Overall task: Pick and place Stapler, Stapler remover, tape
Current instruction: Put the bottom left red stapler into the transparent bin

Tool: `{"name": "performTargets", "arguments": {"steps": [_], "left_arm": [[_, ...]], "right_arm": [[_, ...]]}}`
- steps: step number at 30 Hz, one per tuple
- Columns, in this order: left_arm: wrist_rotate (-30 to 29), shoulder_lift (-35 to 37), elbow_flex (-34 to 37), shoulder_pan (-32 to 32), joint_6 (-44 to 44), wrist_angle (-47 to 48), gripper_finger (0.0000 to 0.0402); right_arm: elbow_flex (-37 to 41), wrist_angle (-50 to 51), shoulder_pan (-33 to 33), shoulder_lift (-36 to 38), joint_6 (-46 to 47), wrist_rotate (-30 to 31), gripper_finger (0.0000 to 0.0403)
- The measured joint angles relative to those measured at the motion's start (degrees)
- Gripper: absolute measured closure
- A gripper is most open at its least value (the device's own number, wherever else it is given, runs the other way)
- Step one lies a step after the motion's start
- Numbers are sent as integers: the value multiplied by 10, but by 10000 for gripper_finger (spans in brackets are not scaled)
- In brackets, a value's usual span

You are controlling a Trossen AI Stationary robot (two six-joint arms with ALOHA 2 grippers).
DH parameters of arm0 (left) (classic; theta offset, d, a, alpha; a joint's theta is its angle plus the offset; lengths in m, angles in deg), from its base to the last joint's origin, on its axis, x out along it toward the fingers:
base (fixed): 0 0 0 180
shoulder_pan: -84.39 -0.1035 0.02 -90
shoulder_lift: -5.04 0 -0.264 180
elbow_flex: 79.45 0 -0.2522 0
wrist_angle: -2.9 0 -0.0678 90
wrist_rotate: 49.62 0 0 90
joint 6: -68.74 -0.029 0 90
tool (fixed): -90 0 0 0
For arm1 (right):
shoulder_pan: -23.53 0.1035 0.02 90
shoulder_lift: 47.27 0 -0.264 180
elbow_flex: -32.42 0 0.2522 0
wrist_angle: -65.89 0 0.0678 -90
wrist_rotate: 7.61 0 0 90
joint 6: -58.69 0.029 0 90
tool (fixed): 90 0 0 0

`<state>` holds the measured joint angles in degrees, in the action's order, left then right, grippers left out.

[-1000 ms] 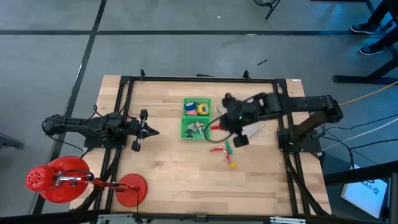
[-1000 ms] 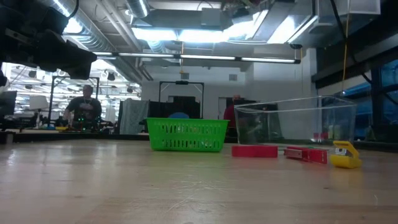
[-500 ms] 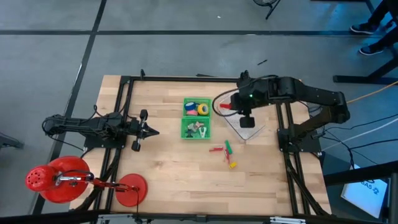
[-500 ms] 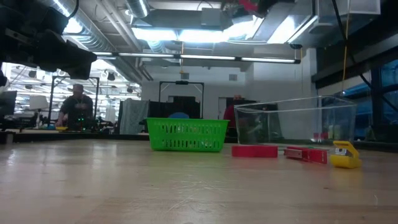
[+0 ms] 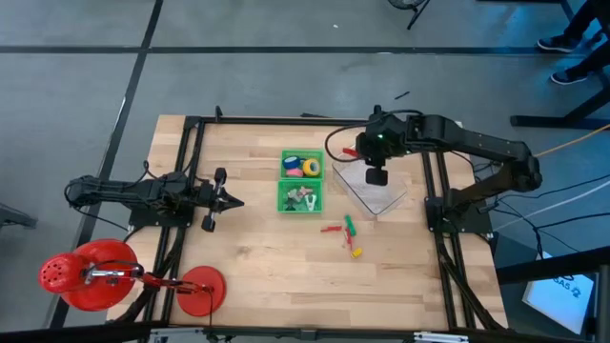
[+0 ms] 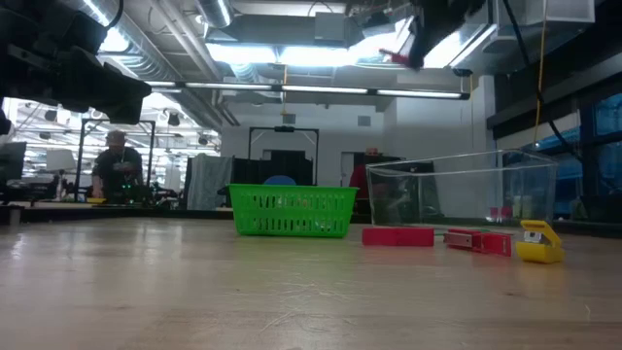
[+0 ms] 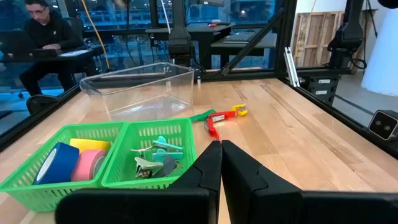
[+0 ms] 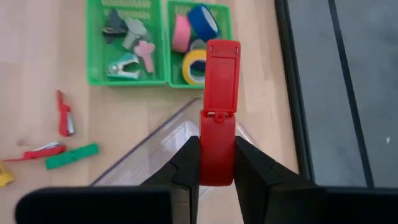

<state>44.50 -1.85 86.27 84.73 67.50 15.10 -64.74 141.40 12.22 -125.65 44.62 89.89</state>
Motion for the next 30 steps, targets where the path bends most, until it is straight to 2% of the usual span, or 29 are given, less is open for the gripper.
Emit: {"name": "performTargets", "arguments": {"steps": [6,11,19,30], "left_arm": [[0,0,0,0,0,0,397],[0,0,0,0,0,0,395],[0,0,0,0,0,0,396],[0,0,0,0,0,0,396]], "right_arm": [[87,-30,-33,19,5,0,334],[174,-54,-35,23,3,-1,334],[334,-174,-35,23,1,-2,334],[417,-271,-35,23,4,-2,331]]}}
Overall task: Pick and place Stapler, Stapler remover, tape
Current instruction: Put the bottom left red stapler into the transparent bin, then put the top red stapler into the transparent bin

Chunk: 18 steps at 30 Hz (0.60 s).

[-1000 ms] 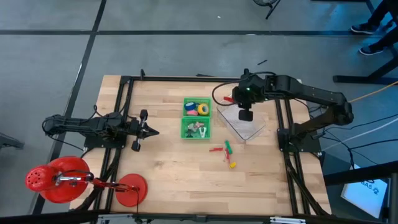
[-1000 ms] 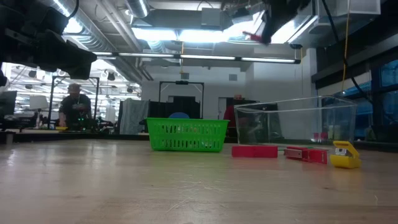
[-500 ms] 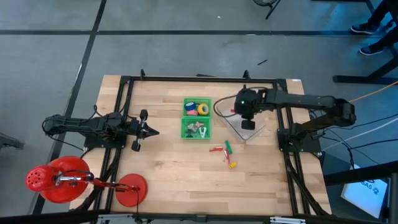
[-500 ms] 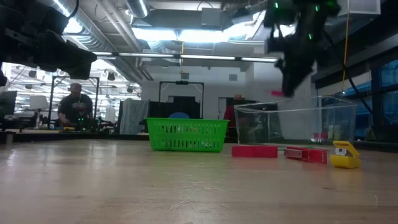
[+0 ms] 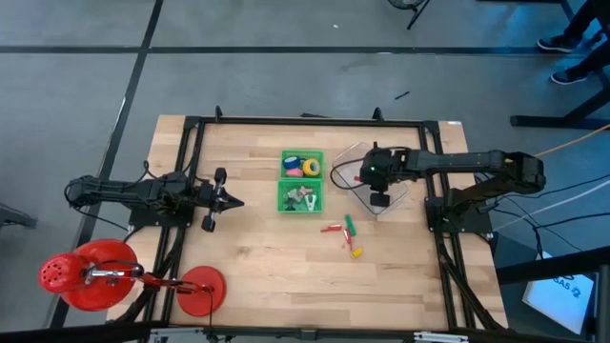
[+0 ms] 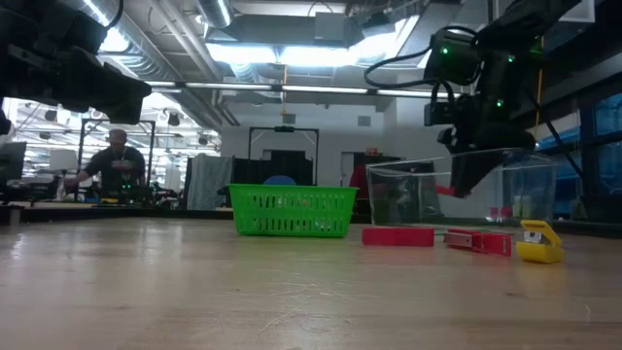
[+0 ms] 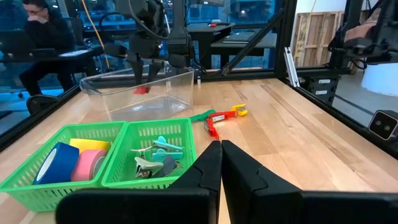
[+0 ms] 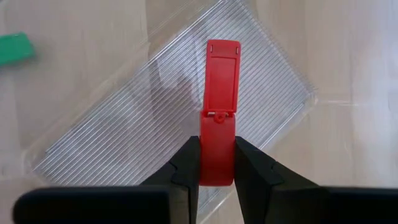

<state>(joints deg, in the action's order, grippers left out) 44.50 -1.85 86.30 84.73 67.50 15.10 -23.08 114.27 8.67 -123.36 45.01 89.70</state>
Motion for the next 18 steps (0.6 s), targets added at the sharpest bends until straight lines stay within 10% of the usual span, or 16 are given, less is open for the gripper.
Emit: {"name": "performTargets", "arguments": {"steps": [18], "left_arm": [[0,0,0,0,0,0,395]], "right_arm": [[8,-16,0,0,17,2,249]]}}
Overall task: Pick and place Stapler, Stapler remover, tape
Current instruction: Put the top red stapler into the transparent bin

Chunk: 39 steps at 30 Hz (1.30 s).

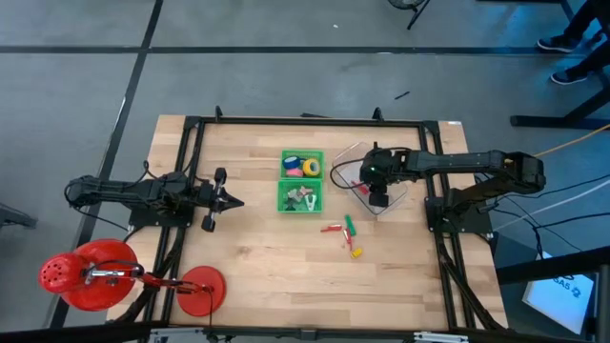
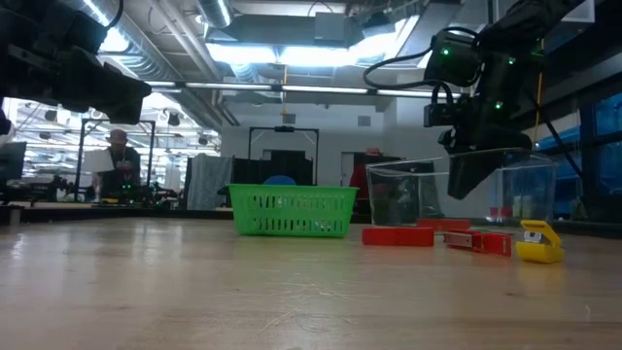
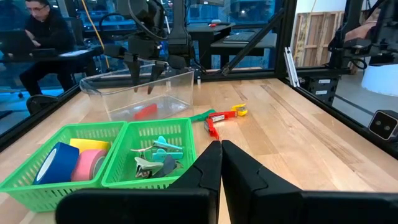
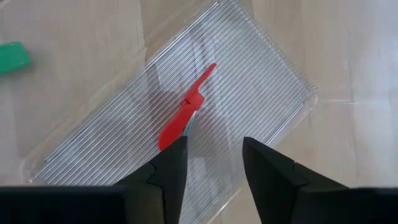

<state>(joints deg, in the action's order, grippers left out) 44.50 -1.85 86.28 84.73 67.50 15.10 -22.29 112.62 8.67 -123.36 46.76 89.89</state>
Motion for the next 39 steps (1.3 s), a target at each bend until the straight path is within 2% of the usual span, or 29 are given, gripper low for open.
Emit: {"name": "performTargets", "arguments": {"steps": [9,24,31,39], "left_arm": [[0,0,0,0,0,0,396],[0,0,0,0,0,0,396],[0,0,0,0,0,0,395],[0,0,0,0,0,0,396]], "right_arm": [[-51,44,0,0,-1,5,217],[-216,140,9,0,1,5,221],[-289,166,39,0,14,5,225],[-319,171,99,0,45,5,229]]}}
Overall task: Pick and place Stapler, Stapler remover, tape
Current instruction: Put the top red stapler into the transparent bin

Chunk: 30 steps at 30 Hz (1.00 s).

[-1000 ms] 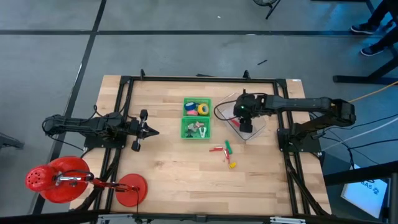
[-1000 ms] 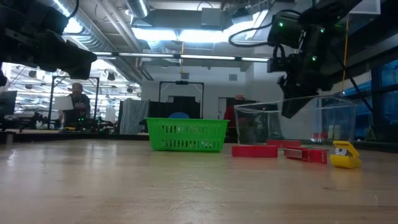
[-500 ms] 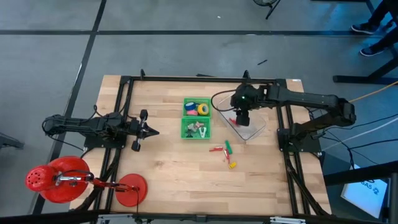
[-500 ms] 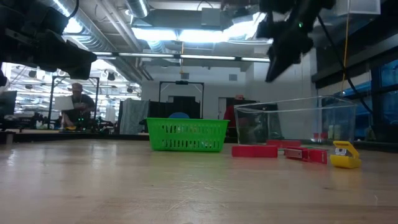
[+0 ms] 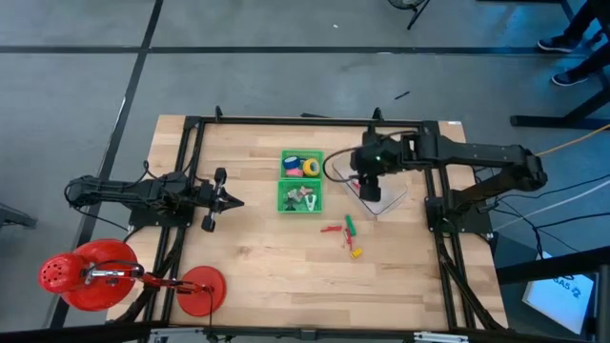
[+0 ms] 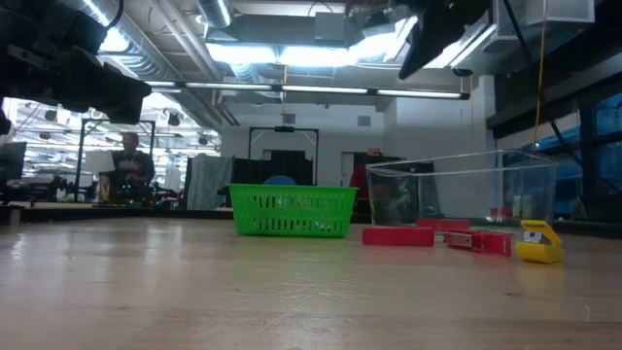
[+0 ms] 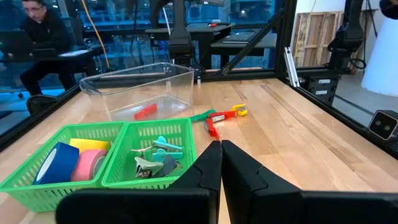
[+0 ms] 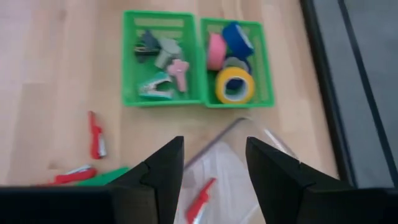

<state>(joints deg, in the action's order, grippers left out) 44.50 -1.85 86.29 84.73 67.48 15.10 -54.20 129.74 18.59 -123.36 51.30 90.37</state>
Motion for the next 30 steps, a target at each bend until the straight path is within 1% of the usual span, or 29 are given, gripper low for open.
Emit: {"name": "performTargets", "arguments": {"steps": [18,30], "left_arm": [[0,0,0,0,0,0,397],[0,0,0,0,0,0,396]], "right_arm": [[0,5,177,0,84,1,229],[0,-4,282,-2,99,17,229]]}}
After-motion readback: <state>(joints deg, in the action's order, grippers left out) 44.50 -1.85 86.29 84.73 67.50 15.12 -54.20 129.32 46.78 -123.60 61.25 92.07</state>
